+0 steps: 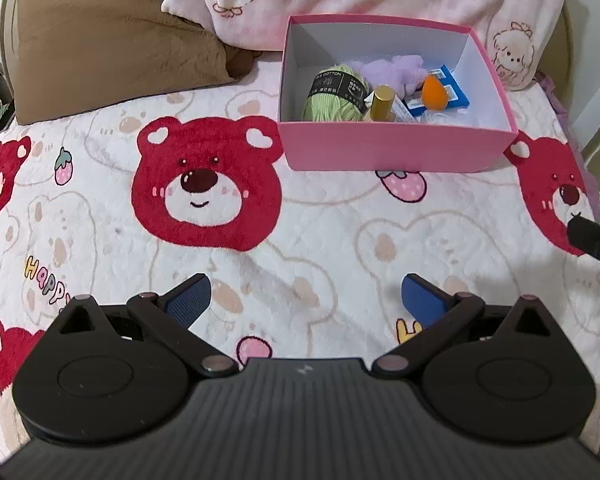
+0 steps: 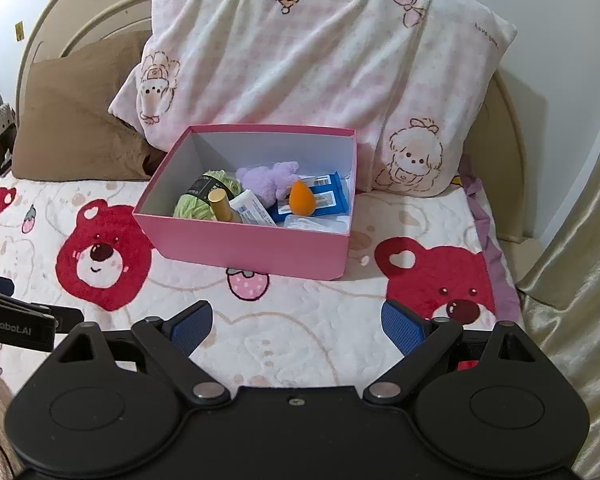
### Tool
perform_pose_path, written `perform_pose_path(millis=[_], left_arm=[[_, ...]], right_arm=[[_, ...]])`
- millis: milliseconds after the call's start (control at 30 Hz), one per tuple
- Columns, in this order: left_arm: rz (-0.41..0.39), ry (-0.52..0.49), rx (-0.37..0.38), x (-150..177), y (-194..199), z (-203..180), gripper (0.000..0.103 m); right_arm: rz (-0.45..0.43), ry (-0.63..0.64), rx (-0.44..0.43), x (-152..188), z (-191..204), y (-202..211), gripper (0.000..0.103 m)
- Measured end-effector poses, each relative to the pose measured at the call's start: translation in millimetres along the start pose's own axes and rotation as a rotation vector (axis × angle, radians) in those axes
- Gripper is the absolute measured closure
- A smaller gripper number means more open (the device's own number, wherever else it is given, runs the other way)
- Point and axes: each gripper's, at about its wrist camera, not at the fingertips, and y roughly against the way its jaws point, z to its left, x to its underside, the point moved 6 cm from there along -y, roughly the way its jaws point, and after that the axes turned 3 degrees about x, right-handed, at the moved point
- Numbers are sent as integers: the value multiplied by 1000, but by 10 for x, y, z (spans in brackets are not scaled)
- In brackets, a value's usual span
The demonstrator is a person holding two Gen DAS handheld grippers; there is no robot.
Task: Organize objects
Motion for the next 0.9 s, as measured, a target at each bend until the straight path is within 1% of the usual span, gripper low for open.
perform_pose_path(millis=[167,267,333,400,433,533,667,833,900], left_arm=[[-2,-3,-4,8,-8,-42,0],[-7,-25,-12,11,-5,-83,0],[-7,-42,-13,11,-6,-112,0],[-6,-46,-11,9,-7,-130,0],[-7,-42,-8,7,-8,-131,0],[-5,-26,-3,5,-16,-121,0],[-19,15,-14,4,-21,-62,0],[-15,9,-24,-15,-47,-64,0],[-12,5,-17,-17,-49,-66,0]], right_arm=[[11,-16,-10,17,-21,-32,9],[14,-25,-7,30,-36,-46,9],[19,-37,-27,38,-31,-28,9],[21,-48,-62,39,-18,-2,9],[21,-50,-66,41,-13,6,9],[30,-34,-41,55,4,-12,9],[28,-24,-38,59,21,-13,9],[14,0,-25,44,34,-12,9],[14,-2,-23,41,36,-17,9]])
